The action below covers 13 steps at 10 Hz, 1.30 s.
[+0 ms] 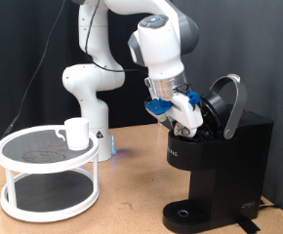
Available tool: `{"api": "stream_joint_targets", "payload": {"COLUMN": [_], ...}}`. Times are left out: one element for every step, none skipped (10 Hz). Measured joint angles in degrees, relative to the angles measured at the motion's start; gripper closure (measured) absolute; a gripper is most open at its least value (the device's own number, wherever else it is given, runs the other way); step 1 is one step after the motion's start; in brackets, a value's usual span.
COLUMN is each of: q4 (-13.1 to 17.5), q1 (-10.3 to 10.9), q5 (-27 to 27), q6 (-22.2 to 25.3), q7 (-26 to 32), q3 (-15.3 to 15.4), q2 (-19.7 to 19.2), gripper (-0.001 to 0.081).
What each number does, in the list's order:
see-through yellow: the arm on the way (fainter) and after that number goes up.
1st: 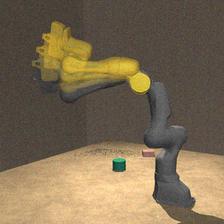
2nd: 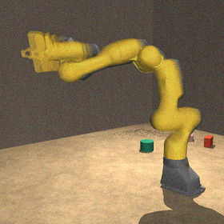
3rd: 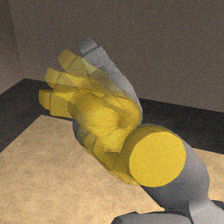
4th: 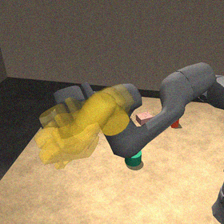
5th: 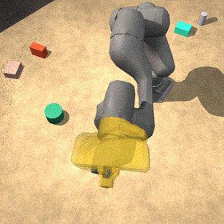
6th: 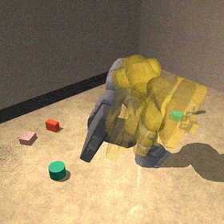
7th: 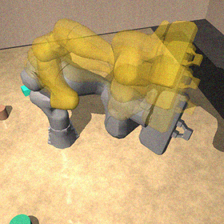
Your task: Make a cup of coffee with the keurig machine
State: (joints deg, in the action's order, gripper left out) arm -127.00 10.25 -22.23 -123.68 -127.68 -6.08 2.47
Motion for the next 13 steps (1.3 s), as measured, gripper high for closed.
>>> {"api": "stream_joint_targets", "payload": {"q4": [0.0, 0.2, 0.3, 0.3, 0.3, 0.3, 0.3, 0.3, 0.3, 0.3, 0.3, 0.4, 0.6], "q1": [0.0, 0.0, 0.0, 0.0, 0.0, 0.0, 0.0, 0.0, 0.0, -0.1, -0.3, -0.5, -0.8], "q5": [0.1, 0.1, 0.1, 0.1, 0.1, 0.1, 0.0, -0.9, -3.1, -6.4, -8.7, -9.4, -9.2], "q6": [-0.1, -0.1, -0.1, -0.1, -0.1, -0.1, -0.1, -0.7, -1.5, -1.8, -1.3, 0.5, 2.7], "q7": [-0.1, -0.2, -0.2, -0.2, -0.2, -0.2, -0.1, 0.3, 1.7, 4.5, 7.1, 8.6, 9.0], "q3": [0.0, 0.0, 0.1, 0.1, 0.1, 0.1, 0.1, 0.1, 0.1, -0.1, -0.5, -1.0, -1.3], "q2": [-0.2, -0.4, -0.6, -0.8, -0.9, -0.9, -0.9, -0.9, -0.7, -0.3, 0.5, 1.4, 2.3], "gripper": [0.0446, 0.0446, 0.0446, 0.0334, 0.0334, 0.0198, 0.0198, 0.0094, 0.0077, 0.0077, 0.0072, 0.0072, 0.0071]}}
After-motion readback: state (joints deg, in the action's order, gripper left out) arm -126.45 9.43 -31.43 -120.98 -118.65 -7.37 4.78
